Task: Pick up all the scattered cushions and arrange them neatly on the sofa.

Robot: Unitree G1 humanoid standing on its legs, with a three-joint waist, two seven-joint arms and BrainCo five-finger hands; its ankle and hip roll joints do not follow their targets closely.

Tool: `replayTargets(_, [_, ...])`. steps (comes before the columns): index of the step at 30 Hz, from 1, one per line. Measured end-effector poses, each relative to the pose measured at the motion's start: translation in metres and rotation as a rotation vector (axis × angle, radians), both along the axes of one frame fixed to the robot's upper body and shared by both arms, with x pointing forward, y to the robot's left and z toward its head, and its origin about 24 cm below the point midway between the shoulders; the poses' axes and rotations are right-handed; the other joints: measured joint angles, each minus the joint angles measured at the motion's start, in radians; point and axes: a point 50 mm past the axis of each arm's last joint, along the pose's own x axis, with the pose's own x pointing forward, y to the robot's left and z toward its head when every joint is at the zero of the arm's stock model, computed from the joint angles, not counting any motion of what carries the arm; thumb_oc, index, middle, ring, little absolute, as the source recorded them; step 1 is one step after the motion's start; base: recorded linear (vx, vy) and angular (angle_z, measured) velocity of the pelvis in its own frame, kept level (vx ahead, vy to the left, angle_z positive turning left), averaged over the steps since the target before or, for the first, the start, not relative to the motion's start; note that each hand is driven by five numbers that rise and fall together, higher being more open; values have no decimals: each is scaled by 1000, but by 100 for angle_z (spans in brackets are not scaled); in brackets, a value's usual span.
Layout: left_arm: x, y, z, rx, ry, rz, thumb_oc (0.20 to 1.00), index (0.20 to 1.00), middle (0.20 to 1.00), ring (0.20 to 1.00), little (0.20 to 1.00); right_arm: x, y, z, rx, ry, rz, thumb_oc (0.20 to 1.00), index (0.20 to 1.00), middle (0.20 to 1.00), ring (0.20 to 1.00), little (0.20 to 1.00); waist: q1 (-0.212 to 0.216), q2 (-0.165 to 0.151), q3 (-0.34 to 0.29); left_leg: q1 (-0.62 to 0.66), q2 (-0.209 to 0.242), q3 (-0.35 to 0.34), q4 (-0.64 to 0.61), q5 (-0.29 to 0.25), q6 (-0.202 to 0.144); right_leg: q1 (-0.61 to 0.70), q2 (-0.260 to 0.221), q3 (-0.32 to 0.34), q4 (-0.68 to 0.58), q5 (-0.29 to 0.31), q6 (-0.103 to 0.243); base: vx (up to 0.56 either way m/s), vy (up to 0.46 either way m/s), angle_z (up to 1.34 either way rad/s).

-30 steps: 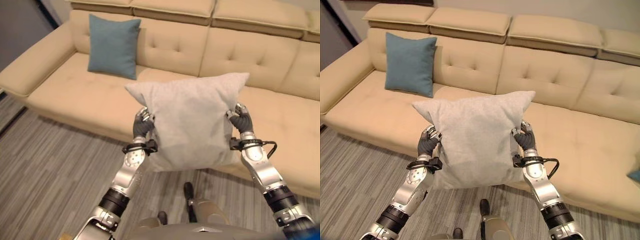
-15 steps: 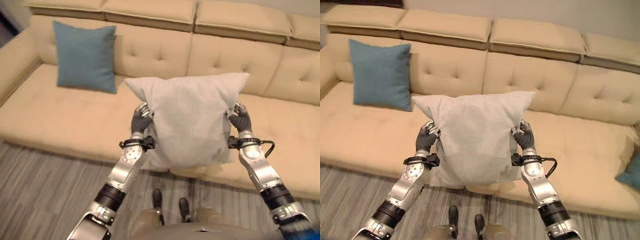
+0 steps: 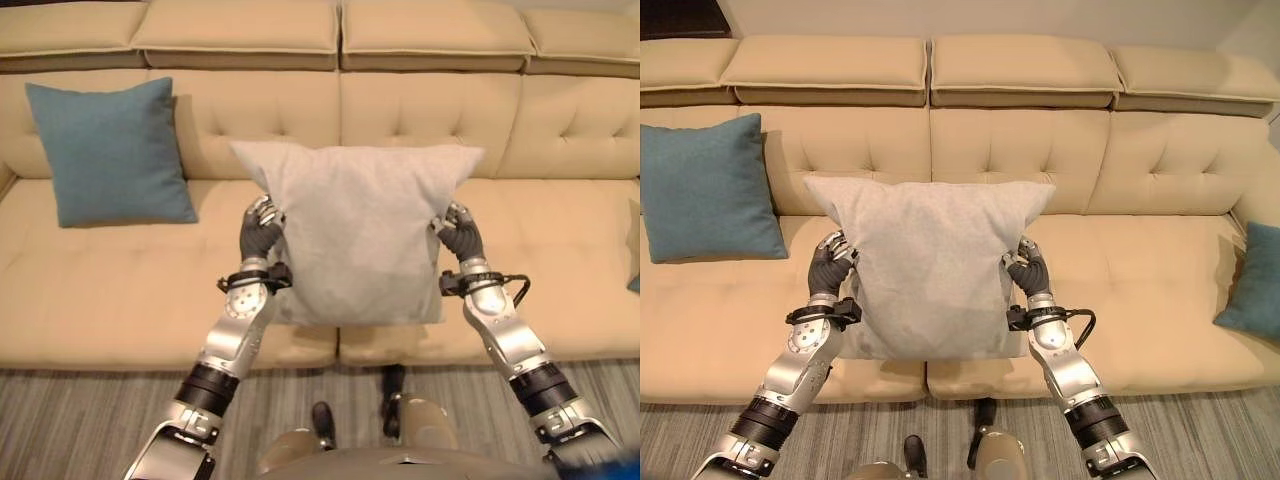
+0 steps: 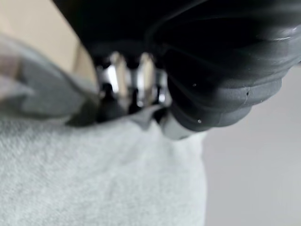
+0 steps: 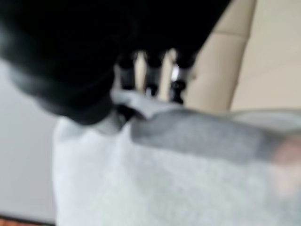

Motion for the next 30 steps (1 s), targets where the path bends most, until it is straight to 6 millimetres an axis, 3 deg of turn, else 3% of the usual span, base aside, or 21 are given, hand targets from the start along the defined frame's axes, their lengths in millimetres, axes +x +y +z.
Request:
replayTargets(1, [-1,-2,-2,-8,8,-6,200,200,200,200,200,-1,-2,-1,-1,1,-5,200,200,200,200,200,-1,-15,-2,-58,15,-9,134,-9,-12,29,9,-7,-10,-4,-39,195,-147,21])
replayTargets(3, [-3,-5,-5,-18,16,-17,200,200,200,200,200,-1,-5,0,0,0,-18,200,200,200,200,200,15,-25,-2,-132,35,-14,329,-18,-22,73,15,2,-49,10,-67,99,-21,-9])
replayTargets(4, [-3,-7,-6,-30,19,-19,200,200,200,200,200,-1,-5,1,0,-4,-18,200,200,200,200,200,26,-23,-5,-164,51,-53,401,-32,-32,94,29,16,-70,10,-78,124,9,-48])
replayTargets(7, [-2,-9,2,-31,-11,-29,200,200,200,200,200,-1,-7,5,9,-23,-30,200,200,200,200,200,13,-26,-8,-195,79,-91,325,-39,-43,108,57,34,-99,-3,-79,193,44,-29])
replayTargets(9, [-1,-13,4,-31,-19,-45,200,200,200,200,200,-1,-10,6,5,-28,-43,200,200,200,200,200,13,-39,-5,-194,88,-115,175,-31,-49,122,68,57,-135,6,-75,194,85,-21])
replayTargets(10, [-1,-13,4,-30,-19,-48,200,200,200,200,200,-1,-11,7,2,-29,-47,200,200,200,200,200,18,-41,-3,-192,97,-129,92,-11,-52,129,76,69,-147,12,-76,237,152,-56])
replayTargets(11, [-2,-13,2,-26,-11,-47,200,200,200,200,200,-1,-13,6,-9,-25,-50,200,200,200,200,200,28,-39,-4,-165,114,-195,13,71,-75,155,93,96,-173,19,-74,165,110,-61])
replayTargets(13, [-3,-13,2,-28,-11,-46,200,200,200,200,200,-1,-14,5,-12,-23,-52,200,200,200,200,200,20,-34,-4,-136,116,-198,-18,96,-73,166,99,101,-177,25,-77,165,145,-41])
replayTargets(14, [-3,-14,2,-33,-10,-49,200,200,200,200,200,-1,-17,6,-24,-23,-54,200,200,200,200,200,17,-18,-5,-97,120,-191,-56,143,-69,175,110,101,-179,25,-76,153,168,-23])
replayTargets(15, [-3,-16,2,-32,-9,-54,200,200,200,200,200,-1,-17,6,-23,-23,-56,200,200,200,200,200,14,0,-4,-72,125,-182,-77,149,-68,181,119,102,-179,21,-71,198,243,-13])
replayTargets(16, [-3,-15,2,-24,-11,-57,200,200,200,200,200,-1,-16,6,-13,-24,-60,200,200,200,200,200,5,-2,-2,-56,117,-182,-106,150,-58,181,106,102,-174,18,-53,109,122,-6])
replayTargets(20, [-3,-10,2,-11,-8,-47,200,200,200,200,200,-1,-13,5,-7,-21,-50,200,200,200,200,200,28,-3,-2,-34,60,-162,-129,148,-45,187,47,124,-179,16,-11,112,169,-8])
replayTargets(21, [-2,-6,3,-1,-15,-35,200,200,200,200,200,0,-9,5,-9,-20,-33,200,200,200,200,200,42,4,-3,-26,50,-157,-136,140,-25,187,39,128,-179,18,-1,53,130,-9])
replayTargets(24, [1,4,9,19,-31,8,200,200,200,200,200,2,3,5,2,-21,2,200,200,200,200,200,63,5,-3,-19,33,-135,-146,140,-13,183,18,147,-180,18,22,28,87,-13])
replayTargets(30, [14,10,28,28,-86,72,200,200,200,200,200,22,17,27,-26,-82,30,200,200,200,200,200,77,12,-13,-86,25,-135,-137,148,-1,128,10,149,-195,44,31,-41,20,0])
